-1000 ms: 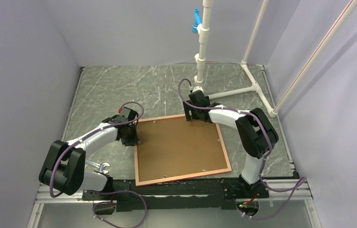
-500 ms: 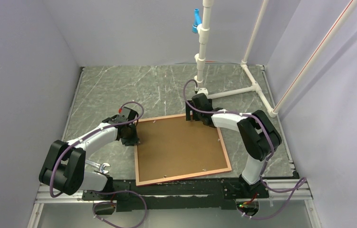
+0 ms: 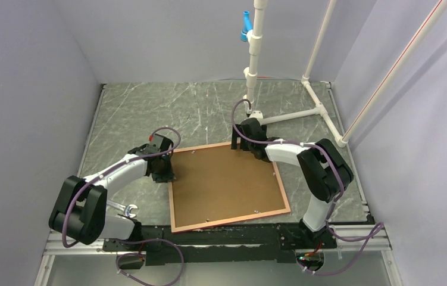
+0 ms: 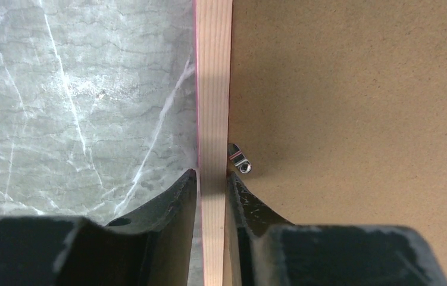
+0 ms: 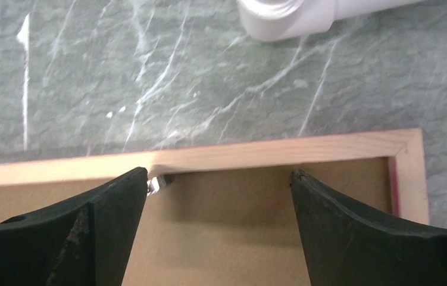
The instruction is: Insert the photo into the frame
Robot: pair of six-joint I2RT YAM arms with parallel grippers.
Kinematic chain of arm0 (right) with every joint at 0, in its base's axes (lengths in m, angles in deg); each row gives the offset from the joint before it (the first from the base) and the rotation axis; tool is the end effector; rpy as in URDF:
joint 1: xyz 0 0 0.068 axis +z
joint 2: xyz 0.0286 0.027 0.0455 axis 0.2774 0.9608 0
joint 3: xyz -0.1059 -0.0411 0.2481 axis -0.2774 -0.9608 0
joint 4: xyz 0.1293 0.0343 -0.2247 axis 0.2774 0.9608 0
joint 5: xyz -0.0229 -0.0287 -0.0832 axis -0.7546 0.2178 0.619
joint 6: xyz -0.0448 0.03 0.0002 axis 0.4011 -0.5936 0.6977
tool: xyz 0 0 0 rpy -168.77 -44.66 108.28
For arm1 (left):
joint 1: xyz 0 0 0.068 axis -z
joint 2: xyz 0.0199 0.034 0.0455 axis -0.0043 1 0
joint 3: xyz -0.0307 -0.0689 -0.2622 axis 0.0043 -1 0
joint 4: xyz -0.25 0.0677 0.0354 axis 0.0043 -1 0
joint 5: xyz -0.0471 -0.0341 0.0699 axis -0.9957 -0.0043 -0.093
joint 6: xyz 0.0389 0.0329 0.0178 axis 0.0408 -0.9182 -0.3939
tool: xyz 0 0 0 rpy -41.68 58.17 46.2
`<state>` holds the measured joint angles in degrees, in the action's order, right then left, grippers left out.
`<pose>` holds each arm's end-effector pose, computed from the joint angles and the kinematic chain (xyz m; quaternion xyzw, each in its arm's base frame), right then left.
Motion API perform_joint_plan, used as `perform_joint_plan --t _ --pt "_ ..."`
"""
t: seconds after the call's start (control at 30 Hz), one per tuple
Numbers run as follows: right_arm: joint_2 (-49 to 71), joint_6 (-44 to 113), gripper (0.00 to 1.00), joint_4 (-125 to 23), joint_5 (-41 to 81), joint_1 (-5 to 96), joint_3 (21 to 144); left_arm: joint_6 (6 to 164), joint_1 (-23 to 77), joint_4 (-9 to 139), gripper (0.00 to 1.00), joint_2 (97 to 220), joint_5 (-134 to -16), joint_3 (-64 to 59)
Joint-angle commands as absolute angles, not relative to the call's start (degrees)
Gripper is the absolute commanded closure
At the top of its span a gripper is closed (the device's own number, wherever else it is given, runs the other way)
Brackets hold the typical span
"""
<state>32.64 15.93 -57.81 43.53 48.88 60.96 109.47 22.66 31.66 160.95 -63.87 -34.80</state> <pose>0.3128 0.1895 0.1552 -0.0009 0.9066 0.0828 0.4137 0.2172 -0.0876 0.1675 -0.1215 0.9750 -0.0690 0.1726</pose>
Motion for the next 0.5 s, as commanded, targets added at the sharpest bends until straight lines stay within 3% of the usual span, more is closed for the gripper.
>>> perform_joint_plan --t 0.0,0.13,0.33,0.47 --pt "27.5 11.8 0.07 -53.7 36.7 49.9 57.0 107.1 22.9 32.3 0.66 159.4 -62.1 -36.8" --pt "18.5 12.0 0.01 -49.1 36.8 49.9 54.9 105.9 23.1 30.7 0.41 151.5 -61.7 -36.4" --pt "5.3 9.8 0.0 -37.7 40.0 48.2 50.0 103.2 23.9 30.5 0.16 137.1 -65.5 -36.5" --pt "-2.5 5.5 0.0 -31.4 37.7 41.6 44.5 101.8 24.1 32.0 0.01 128.8 -71.3 -36.6"
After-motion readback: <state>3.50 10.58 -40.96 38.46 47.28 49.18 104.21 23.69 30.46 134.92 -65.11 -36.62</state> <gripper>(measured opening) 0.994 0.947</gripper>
